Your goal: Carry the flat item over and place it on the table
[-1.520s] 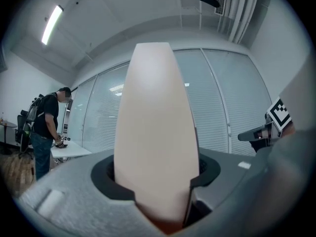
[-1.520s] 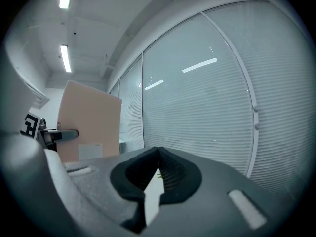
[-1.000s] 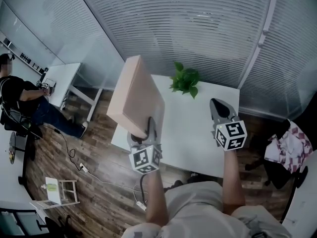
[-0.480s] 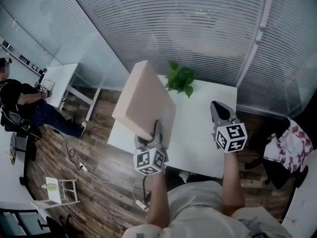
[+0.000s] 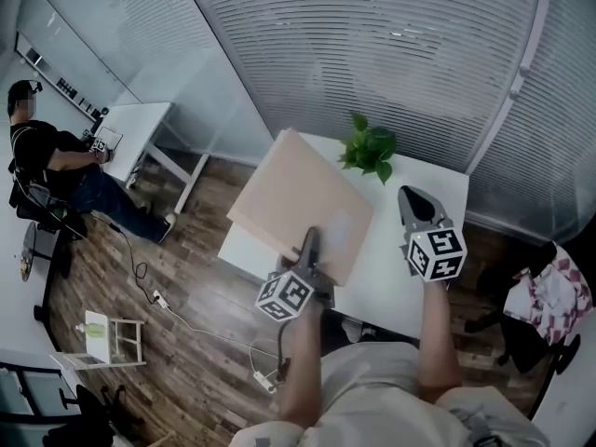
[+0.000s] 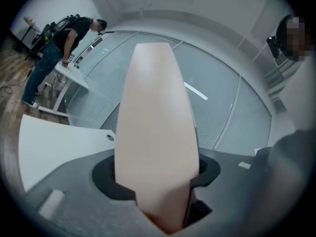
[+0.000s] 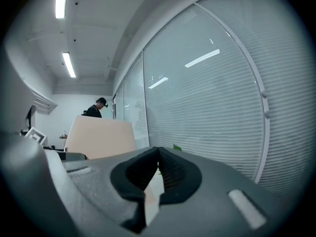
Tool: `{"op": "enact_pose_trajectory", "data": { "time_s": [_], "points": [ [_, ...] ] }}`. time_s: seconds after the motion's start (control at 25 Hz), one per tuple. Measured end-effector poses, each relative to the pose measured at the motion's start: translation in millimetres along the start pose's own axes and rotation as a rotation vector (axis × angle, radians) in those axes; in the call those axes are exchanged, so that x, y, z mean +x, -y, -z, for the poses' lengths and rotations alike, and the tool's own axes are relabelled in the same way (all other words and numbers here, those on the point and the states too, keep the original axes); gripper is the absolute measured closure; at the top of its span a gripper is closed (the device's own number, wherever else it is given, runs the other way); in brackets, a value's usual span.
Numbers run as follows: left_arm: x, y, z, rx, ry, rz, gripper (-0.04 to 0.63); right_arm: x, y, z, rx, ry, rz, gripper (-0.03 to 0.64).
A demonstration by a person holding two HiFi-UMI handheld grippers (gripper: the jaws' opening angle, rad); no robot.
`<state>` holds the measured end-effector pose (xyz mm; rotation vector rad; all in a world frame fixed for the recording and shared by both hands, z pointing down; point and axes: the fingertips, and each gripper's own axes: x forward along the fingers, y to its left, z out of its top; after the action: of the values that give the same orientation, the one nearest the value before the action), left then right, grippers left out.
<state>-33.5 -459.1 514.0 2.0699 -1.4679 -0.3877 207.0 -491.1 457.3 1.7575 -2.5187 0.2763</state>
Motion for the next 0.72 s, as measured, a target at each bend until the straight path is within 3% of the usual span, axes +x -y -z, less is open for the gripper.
{"op": "enact_pose_trajectory", "data": {
  "time_s": [0.12,0.24,0.36,0.44,0.56,0.72],
  "points": [
    [-5.4,-19.2,3.0,-0.076,-0.004,-0.013,0.325,13.3,-14.5,-0.3,-0.012,-0.012,-0.032,0.615],
    [-12.9,-36.9,14.7,-0.205,-0.025,-0.005,0.325,23.2,-34.1,1.9,-0.026,-0.032,-0.068,0.615],
    [-17.4,-38.6,25.6,-0.372,-0.051,0.06,0.325,30.8,-55.7,5.9,-0.047,-0.054,-0.111,0.615],
    [-17.0,-43.4,33.8,-0.524,-0.059,0.097,0.325,37.8,-67.7,7.8,-0.058,-0.074,-0.151,0.615],
    [-19.8,-54.1,45.0,-0.712,-0.028,0.107,0.325,45.7,-80.4,10.1,-0.066,-0.107,-0.203,0.615],
    [-27.1,-59.3,51.2,-0.699,-0.043,0.084,0.325,49.6,-91.3,15.5,-0.084,-0.137,-0.234,0.615]
  ]
}}
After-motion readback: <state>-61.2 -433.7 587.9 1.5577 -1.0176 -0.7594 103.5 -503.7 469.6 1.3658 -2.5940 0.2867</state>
